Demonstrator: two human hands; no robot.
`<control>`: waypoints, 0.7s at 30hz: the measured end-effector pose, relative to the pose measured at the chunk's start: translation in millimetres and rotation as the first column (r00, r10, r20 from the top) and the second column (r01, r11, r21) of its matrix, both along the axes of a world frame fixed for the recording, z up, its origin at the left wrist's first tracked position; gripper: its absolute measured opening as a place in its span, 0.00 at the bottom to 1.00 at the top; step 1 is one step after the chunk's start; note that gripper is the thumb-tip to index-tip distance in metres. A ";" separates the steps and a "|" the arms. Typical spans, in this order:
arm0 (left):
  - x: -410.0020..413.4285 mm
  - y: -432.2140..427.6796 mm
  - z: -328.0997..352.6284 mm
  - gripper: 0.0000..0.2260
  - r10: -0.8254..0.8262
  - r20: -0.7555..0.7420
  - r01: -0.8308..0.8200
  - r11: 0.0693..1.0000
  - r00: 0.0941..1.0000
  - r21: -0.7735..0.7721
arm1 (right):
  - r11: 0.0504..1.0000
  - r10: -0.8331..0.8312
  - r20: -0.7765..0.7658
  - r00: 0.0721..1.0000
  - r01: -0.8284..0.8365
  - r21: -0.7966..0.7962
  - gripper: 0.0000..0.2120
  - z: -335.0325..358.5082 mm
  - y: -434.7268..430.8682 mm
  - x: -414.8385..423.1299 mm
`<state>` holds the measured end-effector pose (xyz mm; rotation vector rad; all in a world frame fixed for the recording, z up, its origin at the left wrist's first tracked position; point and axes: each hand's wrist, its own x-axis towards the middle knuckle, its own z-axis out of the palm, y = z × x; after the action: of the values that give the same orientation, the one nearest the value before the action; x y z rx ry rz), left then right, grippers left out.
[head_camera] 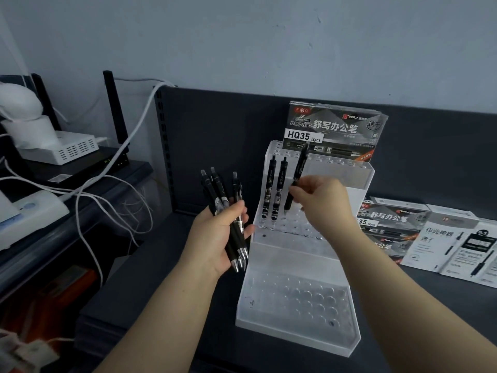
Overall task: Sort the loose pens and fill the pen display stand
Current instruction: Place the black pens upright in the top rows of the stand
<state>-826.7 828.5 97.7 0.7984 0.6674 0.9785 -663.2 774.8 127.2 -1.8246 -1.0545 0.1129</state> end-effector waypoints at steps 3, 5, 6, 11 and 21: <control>0.1 0.4 -0.6 0.02 0.003 -0.010 -0.003 1.000 1.000 0.015 | 0.993 0.010 0.093 0.996 0.001 -0.119 0.08 -7.0 3.9 -1.1; 0.1 0.0 -0.5 0.02 0.002 -0.017 -0.002 1.000 1.000 0.022 | 0.983 0.023 0.161 0.987 0.006 -0.181 0.08 -8.3 5.4 -3.3; 0.3 -0.2 -0.3 0.02 0.002 -0.020 -0.002 1.000 1.000 0.024 | 0.980 0.025 0.189 0.982 0.013 -0.199 0.09 -8.3 5.7 -4.5; 0.5 -2.8 3.0 0.02 -0.002 -0.024 0.003 1.000 1.000 0.029 | 0.972 0.025 0.264 0.964 0.038 -0.233 0.11 -8.4 6.2 -5.9; 5.0 -16.3 12.8 0.01 -0.086 0.047 0.086 0.996 0.995 0.001 | 0.952 0.299 -0.075 0.951 -0.303 -0.046 0.03 1.0 -27.1 -40.6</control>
<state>-821.7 812.3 110.4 0.7942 0.5881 0.9158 -703.9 747.6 128.2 -1.6860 -1.2875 0.3886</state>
